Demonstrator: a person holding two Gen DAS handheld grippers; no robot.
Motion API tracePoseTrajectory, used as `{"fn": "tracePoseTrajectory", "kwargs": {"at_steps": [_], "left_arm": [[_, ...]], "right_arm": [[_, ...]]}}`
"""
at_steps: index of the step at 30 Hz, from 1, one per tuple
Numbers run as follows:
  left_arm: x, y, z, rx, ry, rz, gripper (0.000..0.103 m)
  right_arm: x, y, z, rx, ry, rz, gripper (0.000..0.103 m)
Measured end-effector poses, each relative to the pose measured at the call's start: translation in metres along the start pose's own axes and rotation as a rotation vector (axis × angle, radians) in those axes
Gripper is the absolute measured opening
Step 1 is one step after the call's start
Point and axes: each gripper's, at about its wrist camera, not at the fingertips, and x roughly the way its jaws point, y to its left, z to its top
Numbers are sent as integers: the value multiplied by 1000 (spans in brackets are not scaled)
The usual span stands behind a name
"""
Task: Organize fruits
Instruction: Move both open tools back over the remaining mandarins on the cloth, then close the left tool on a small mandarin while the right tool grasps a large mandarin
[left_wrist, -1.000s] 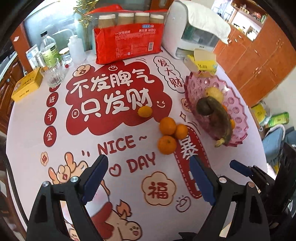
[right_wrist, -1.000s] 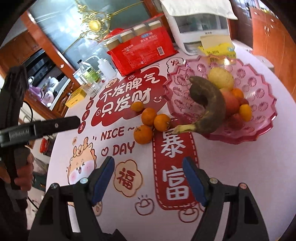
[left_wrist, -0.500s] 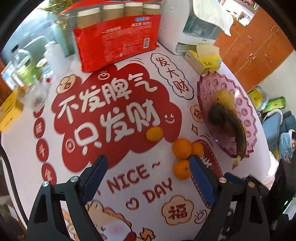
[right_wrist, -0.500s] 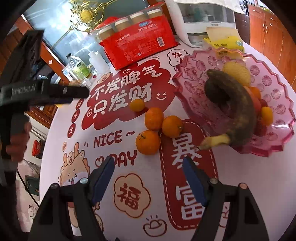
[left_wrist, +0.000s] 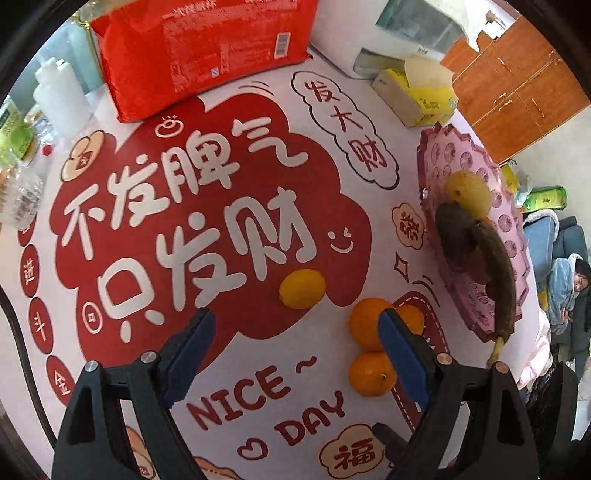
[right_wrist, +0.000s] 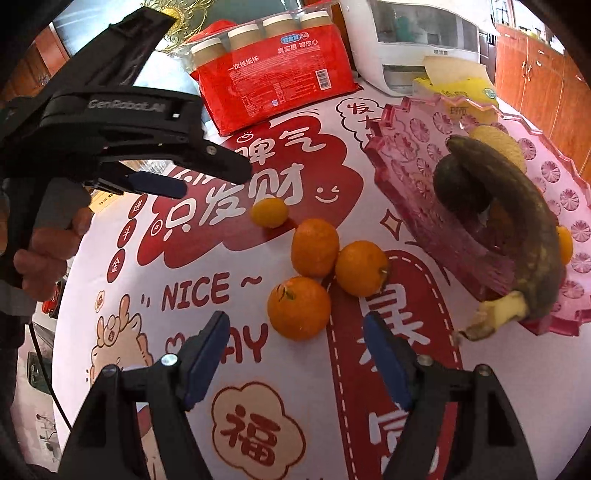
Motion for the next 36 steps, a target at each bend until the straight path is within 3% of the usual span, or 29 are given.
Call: {"fn": "tracePoseTrajectory", "kwargs": {"at_steps": [8, 13, 24, 32, 36], "left_arm": [[29, 4, 3, -9, 37, -2, 75], [37, 7, 5, -23, 19, -30, 73], [59, 0, 10, -9, 29, -34, 58], [68, -4, 18, -4, 29, -33, 36], [69, -3, 19, -12, 32, -44, 35]], "right_arm": [[21, -4, -1, 10, 33, 10, 61], [28, -2, 0, -11, 51, 41, 58], [39, -2, 0, -39, 65, 17, 46], [38, -5, 1, -34, 66, 33, 44], [36, -7, 1, -32, 68, 33, 44]]}}
